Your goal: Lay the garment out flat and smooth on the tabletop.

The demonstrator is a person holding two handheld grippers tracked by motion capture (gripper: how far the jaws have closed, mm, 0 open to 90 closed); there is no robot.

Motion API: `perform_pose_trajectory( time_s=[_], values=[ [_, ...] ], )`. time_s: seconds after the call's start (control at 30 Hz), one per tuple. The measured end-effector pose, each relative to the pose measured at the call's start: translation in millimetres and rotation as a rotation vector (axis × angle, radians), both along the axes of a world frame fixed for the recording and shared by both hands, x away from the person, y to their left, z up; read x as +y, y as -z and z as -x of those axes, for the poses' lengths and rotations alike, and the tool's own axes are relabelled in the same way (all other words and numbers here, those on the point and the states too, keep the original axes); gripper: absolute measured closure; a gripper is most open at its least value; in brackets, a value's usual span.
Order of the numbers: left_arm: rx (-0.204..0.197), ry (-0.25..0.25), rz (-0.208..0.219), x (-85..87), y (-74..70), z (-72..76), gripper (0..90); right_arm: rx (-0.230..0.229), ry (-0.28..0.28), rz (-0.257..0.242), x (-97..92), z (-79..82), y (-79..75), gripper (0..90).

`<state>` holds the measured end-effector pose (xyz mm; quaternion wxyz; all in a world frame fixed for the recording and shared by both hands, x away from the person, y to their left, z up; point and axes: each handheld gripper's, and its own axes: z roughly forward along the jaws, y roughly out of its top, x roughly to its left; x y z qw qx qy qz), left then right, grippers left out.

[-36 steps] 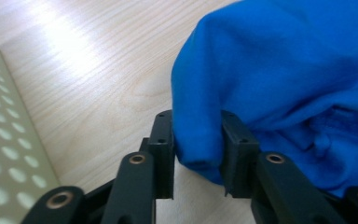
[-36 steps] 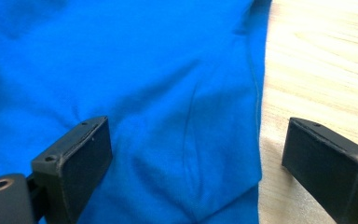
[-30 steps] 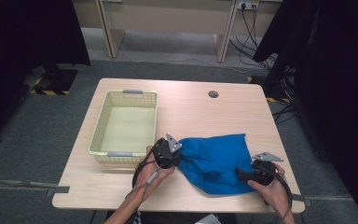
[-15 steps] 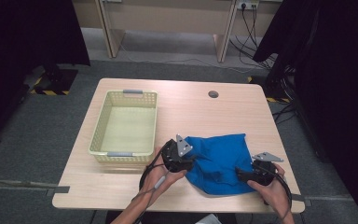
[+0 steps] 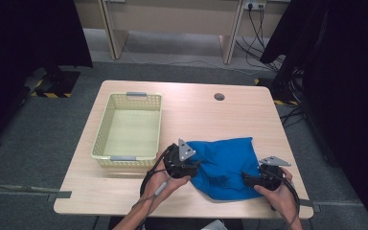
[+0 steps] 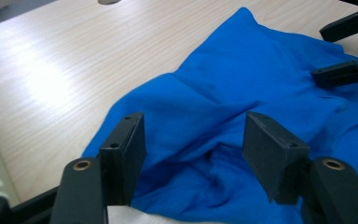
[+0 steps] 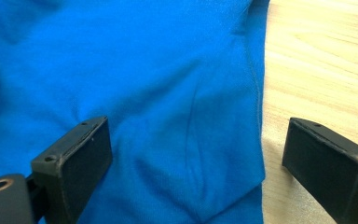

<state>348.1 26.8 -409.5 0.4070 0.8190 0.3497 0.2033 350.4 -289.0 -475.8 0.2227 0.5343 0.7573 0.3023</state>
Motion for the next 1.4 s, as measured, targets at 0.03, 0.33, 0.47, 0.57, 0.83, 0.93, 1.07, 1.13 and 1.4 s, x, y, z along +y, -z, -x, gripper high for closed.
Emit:
perform_pose_trajectory(
  time_s=[0.03, 0.33, 0.47, 0.57, 0.83, 0.93, 1.07, 1.13, 1.4],
  values=[
    [0.006, 0.002, 0.004, -0.8, 0.7, 0.4, 38.5, 0.001, 0.000, 0.000, 0.1, 0.0, 0.0, 8.3],
    [0.059, 0.036, 0.002, -16.2, 17.5, 0.0, 35.7, 0.000, -0.001, 0.000, 0.1, 0.0, 0.0, 8.3],
    [0.088, 0.063, -0.006, -30.4, 29.7, 1.4, 34.2, -0.002, -0.002, -0.001, -0.4, -0.1, 0.3, 8.3],
    [0.103, 0.073, -0.009, -36.6, 36.9, 1.4, 34.0, -0.003, 0.000, -0.003, -0.3, 0.2, 0.4, 8.3],
    [0.148, 0.071, -0.017, -43.6, 57.2, -3.0, 33.7, -0.003, 0.000, -0.005, -0.3, 0.1, 0.5, 8.3],
    [0.138, 0.069, -0.032, -41.8, 62.4, -4.8, 38.5, -0.004, 0.004, -0.008, 0.0, 0.6, 0.7, 8.3],
    [0.115, 0.069, -0.058, -39.4, 61.6, -2.1, 50.9, -0.006, 0.000, -0.005, -0.3, 0.2, 0.7, 8.3],
    [0.119, 0.079, -0.055, -36.5, 60.7, -1.3, 60.0, -0.004, 0.003, -0.009, 0.1, 0.6, 0.8, 8.3],
    [0.114, 0.090, -0.056, -13.1, 57.5, 8.9, 73.0, -0.002, -0.001, -0.014, -0.1, 0.2, 1.1, 8.3]
  ],
)
